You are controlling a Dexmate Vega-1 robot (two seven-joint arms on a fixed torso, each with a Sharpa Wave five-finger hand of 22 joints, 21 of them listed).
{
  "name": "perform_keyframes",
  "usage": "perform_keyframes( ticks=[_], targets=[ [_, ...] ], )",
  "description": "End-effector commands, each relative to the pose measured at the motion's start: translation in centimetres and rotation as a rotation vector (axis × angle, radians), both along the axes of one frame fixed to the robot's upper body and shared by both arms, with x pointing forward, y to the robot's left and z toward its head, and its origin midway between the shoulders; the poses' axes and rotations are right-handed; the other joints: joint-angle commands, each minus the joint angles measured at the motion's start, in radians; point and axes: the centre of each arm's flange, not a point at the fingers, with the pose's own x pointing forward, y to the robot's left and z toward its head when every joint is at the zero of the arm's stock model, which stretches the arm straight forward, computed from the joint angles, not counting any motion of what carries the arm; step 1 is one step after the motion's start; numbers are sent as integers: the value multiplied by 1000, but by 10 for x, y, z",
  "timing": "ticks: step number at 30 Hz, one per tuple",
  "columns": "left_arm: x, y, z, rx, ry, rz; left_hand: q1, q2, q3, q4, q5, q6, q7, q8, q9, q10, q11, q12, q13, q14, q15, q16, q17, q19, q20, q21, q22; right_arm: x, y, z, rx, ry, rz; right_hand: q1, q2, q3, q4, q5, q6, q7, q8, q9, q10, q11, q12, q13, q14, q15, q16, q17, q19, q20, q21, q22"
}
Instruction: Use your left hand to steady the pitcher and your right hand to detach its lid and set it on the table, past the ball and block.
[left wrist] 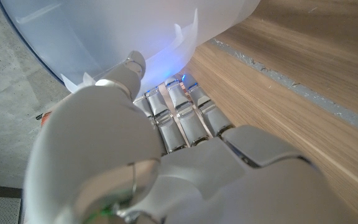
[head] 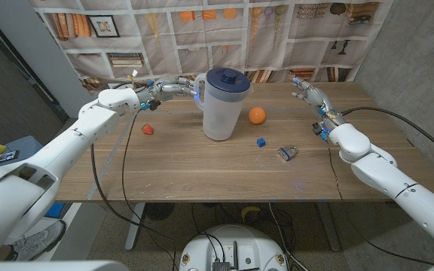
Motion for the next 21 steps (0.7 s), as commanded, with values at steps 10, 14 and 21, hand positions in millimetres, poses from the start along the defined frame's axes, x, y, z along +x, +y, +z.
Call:
perform_keyframes(
  ticks=[10,14,21],
  targets=[
    [-4,-14,12,24,-12,4,19,21,7,-2,8,24,14,0,5,37,-22,-2,2,18,-128,3,6,6,-134,-4,3,-25,2,45,-250,-37,-86,73,6,28,-77,-23,7,-5,6,8,34,-1,12,11,18,20,10,-8,8,14,4,2],
    [-3,-17,13,33,-11,-3,21,21,7,-2,9,28,12,1,5,40,-22,-2,2,19,-129,3,6,6,-134,-5,3,-31,6,53,-299,-43,-107,116,0,39,-118,-36,3,-12,6,10,35,-9,10,14,23,26,14,-10,39,38,14,5],
    [1,-23,11,35,-8,-14,25,22,7,-4,9,31,11,1,6,44,-22,-3,3,21,-129,3,6,6,-135,-6,3,-40,15,68,-382,-35,-135,181,-1,61,-155,-28,9,-25,13,11,53,-17,15,18,33,41,21,-9,53,55,16,7]
  ],
)
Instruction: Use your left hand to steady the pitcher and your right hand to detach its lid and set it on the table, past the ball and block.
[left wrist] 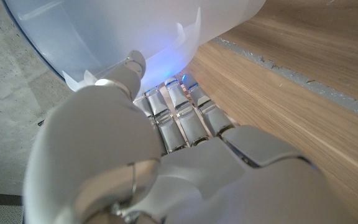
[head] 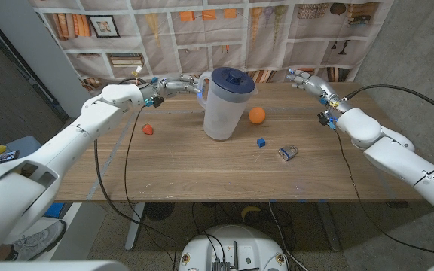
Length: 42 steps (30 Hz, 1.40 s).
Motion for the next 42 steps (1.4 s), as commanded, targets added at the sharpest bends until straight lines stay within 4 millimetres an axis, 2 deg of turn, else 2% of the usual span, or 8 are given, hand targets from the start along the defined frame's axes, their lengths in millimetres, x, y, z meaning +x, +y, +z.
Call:
perform_keyframes(
  ticks=[1,5,10,15,26,32,42],
  targets=[
    [4,-8,0,13,5,-13,25,22,7,-4,4,20,10,6,3,33,-26,2,3,10,-130,9,1,6,-135,-2,3,-16,12,26,-140,1,-56,42,0,15,-20,6,10,-7,11,6,22,-1,8,4,5,17,7,0,-4,13,4,4],
    [5,-10,0,14,10,-16,26,24,7,-3,4,22,10,6,3,35,-26,2,3,11,-130,10,2,5,-135,-2,3,-22,16,34,-184,4,-71,84,-13,24,-25,13,10,-14,14,8,29,3,8,6,0,29,7,2,-52,30,-12,4],
    [5,-12,1,19,7,-19,29,25,7,-4,4,24,8,6,3,38,-26,1,4,13,-130,10,2,5,-134,-3,3,-27,22,44,-240,19,-73,110,-24,29,-27,18,3,-17,13,9,33,5,8,7,1,39,9,2,-54,46,-9,3],
    [5,-13,0,18,12,-22,31,26,6,-4,4,26,9,6,4,40,-26,1,4,15,-130,11,2,4,-133,-3,3,-32,29,51,-289,-1,-76,144,-34,36,-27,26,13,-27,19,10,43,1,10,8,9,42,14,3,-52,50,-6,3],
    [4,-12,-1,23,18,-21,33,27,3,-3,4,29,15,5,5,47,-25,0,5,23,-130,13,4,3,-130,-5,3,-42,45,67,-376,-57,-71,202,-55,45,-26,41,38,-51,30,11,78,-33,19,11,22,41,23,6,-48,56,-3,3],
    [2,-12,-4,15,22,-17,35,28,2,-3,4,31,12,5,5,50,-25,0,5,26,-130,14,4,5,-132,-4,3,-48,53,78,-435,-66,-55,228,-65,48,-23,46,23,-56,23,12,70,-31,13,12,2,53,18,8,-69,70,-8,3],
    [-1,-12,-4,24,27,-13,36,29,0,-2,4,32,11,5,5,52,-26,-1,5,31,-130,16,5,7,-131,-4,2,-56,68,94,-529,-103,-42,245,-78,46,-20,48,14,-59,20,13,52,-30,5,14,-8,63,17,11,-79,82,-9,3]
  ],
)
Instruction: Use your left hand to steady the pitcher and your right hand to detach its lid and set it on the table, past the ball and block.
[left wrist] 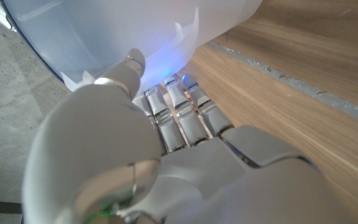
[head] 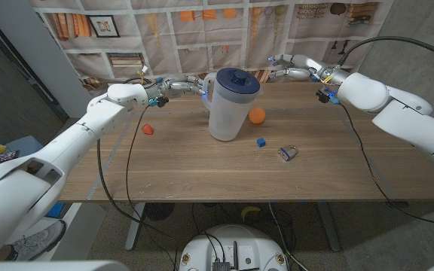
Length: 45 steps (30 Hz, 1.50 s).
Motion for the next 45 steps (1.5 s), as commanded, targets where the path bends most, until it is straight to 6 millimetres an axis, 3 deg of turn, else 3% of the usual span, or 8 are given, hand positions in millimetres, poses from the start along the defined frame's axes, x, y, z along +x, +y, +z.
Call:
perform_keyframes(
  ticks=[1,13,23,45],
  targets=[
    [-4,1,-1,6,5,4,29,37,-3,2,5,16,5,2,4,31,-26,5,6,16,-128,8,6,7,-131,-1,2,-11,19,19,-130,-36,19,10,-3,4,3,4,-4,1,-3,3,-3,3,-3,6,-4,6,1,4,-1,6,0,1],
    [-5,1,1,11,6,2,30,38,-6,2,5,22,3,3,5,36,-26,5,7,21,-128,10,7,7,-131,-1,2,-13,35,40,-232,-43,23,1,-37,-14,13,-10,6,3,0,5,12,4,3,9,7,8,11,10,3,14,4,2],
    [-3,-4,9,31,-1,-9,33,38,-9,2,6,19,4,1,5,39,-26,4,7,22,-128,8,7,6,-131,-2,2,-13,46,55,-299,-29,33,25,-29,-9,13,-11,21,-1,6,7,35,-3,12,13,29,-9,23,15,28,12,13,1],
    [1,-9,16,64,0,-28,23,25,-15,5,7,-18,5,-12,6,2,-26,-15,7,-11,-122,-8,0,-11,-122,-10,2,-5,69,69,-417,18,30,69,-23,0,9,-8,7,-3,1,8,48,-11,15,19,48,-30,36,20,36,12,12,1]
  ],
)
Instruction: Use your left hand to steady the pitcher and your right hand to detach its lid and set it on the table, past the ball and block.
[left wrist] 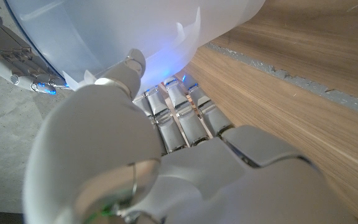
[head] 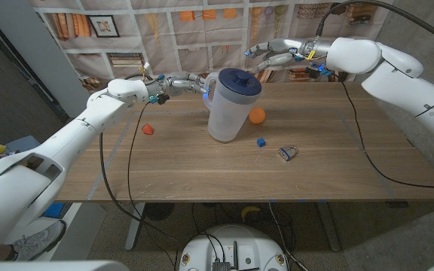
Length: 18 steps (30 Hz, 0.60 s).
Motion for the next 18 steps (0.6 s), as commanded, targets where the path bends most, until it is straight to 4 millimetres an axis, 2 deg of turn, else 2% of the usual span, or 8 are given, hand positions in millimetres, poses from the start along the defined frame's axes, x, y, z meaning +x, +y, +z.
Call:
perform_keyframes(
  ticks=[1,5,9,18],
  targets=[
    [2,-3,4,22,0,-12,23,25,0,1,6,-4,-1,1,1,12,-13,-1,2,-7,-119,-1,3,-7,-126,-3,2,6,14,8,-78,27,-6,20,1,6,-2,4,0,-4,1,3,20,-4,7,5,12,-4,9,3,12,0,4,1],
    [2,-4,4,22,5,-14,22,26,0,1,6,-4,-1,1,1,12,-13,-1,2,-8,-119,0,3,-8,-125,-3,2,6,18,8,-93,24,-8,36,1,7,-2,3,23,-7,11,4,39,-12,13,7,25,-19,15,5,15,-1,3,1],
    [2,-3,3,22,4,-13,23,28,-1,2,6,-3,-1,2,2,11,-13,-1,2,-5,-120,2,5,-8,-125,-3,2,7,20,8,-106,31,-10,44,-3,5,0,-1,50,-10,22,5,59,-15,19,9,34,-21,21,7,20,0,4,1],
    [1,-1,2,18,7,-13,21,31,0,3,7,-3,1,3,2,12,-13,0,2,-3,-119,4,5,-9,-124,-3,2,7,24,6,-133,36,-25,45,-8,-1,5,-7,74,-11,30,6,70,-16,21,11,43,-24,26,9,23,1,4,1]
  ],
)
